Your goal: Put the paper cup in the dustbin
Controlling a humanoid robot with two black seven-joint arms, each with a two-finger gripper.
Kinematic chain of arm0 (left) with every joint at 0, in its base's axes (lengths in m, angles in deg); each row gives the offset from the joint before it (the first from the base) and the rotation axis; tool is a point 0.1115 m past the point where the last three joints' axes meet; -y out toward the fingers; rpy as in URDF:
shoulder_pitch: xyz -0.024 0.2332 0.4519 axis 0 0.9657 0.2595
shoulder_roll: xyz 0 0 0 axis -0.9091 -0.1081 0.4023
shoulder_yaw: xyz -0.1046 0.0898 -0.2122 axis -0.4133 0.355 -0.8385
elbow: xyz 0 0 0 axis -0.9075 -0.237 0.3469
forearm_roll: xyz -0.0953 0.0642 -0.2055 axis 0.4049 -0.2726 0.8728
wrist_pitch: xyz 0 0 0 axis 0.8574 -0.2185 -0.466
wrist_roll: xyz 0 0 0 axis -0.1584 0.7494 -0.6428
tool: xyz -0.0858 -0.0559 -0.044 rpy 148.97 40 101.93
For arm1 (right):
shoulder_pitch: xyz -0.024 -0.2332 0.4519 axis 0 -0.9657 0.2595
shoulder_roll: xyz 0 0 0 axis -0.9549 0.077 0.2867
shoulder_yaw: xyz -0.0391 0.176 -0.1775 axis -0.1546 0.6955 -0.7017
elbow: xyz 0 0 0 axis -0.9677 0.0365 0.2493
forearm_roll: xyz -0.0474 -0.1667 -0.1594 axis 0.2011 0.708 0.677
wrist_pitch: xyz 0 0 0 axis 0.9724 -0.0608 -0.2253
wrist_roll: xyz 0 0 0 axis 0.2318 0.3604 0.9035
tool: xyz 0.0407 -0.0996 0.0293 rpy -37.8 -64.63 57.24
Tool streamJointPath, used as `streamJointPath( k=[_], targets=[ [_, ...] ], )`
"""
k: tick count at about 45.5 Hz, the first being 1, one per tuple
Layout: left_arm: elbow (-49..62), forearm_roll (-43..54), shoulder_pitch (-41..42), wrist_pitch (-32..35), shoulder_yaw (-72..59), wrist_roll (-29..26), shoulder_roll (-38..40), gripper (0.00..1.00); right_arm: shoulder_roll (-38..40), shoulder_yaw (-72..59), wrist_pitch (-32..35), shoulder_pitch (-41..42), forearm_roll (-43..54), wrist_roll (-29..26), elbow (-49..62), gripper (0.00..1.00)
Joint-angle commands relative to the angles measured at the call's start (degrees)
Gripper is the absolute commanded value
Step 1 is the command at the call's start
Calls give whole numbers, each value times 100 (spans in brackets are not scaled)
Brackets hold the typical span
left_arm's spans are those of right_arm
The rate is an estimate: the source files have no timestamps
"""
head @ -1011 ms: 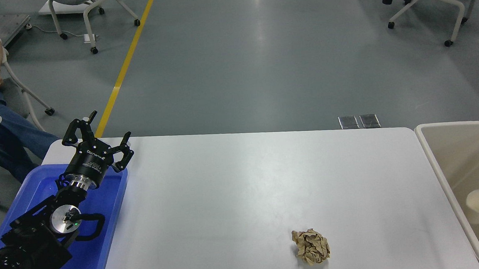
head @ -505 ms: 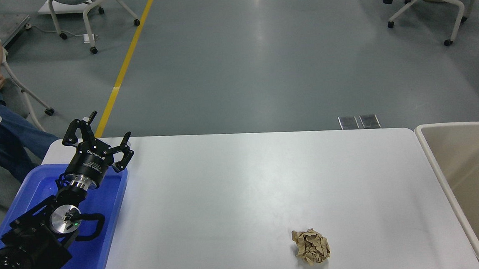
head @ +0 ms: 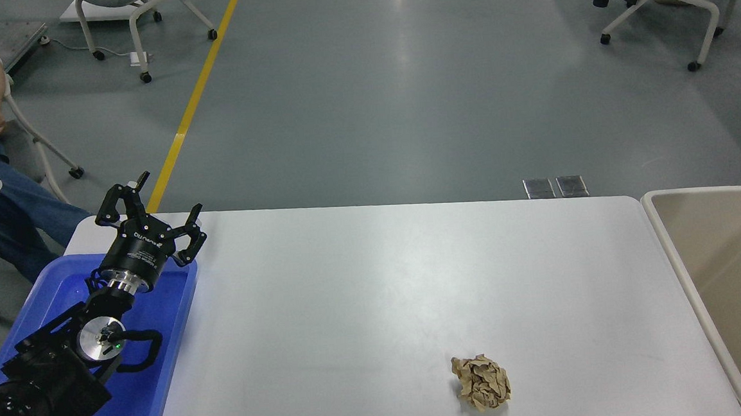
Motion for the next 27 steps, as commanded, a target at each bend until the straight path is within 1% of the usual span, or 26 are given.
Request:
streamJointPath(
  k=[1, 6, 9, 10, 16, 17, 18, 22, 27],
  targets=[
    [2, 6, 0, 0, -1, 0, 0, 100, 292, 1340, 24, 153, -3, 9, -1254, 100],
    [-6, 6, 0, 0, -1, 0, 0, 100, 239, 2192, 50, 39, -3, 105, -1606, 100],
    [-6, -3, 0, 0, -1, 0, 0, 100, 186, 2597, 59, -188, -3, 438, -1895, 99],
    [2, -3, 0, 0, -1, 0, 0, 100, 142, 2798, 67, -450, -3, 953, -2123, 100],
    [2, 6, 0, 0, 8, 0, 0, 100, -95, 2923, 68, -1006, -3, 2485, -2397, 100],
    [2, -3, 0, 0, -1, 0, 0, 100, -226, 2932, 68, -1163, -3, 2870, -2397, 100],
    [-6, -3, 0, 0, -1, 0, 0, 100, -297, 2932, 59, -1243, -3, 3022, -2397, 100],
    [-6, -3, 0, 0, -1, 0, 0, 100, -534, 2958, 41, -1516, -3, 3322, -2397, 100],
    [2, -3, 0, 0, -1, 0, 0, 100, -833, 3283, 32, -1832, -3, 3340, -2406, 100]
  ],
)
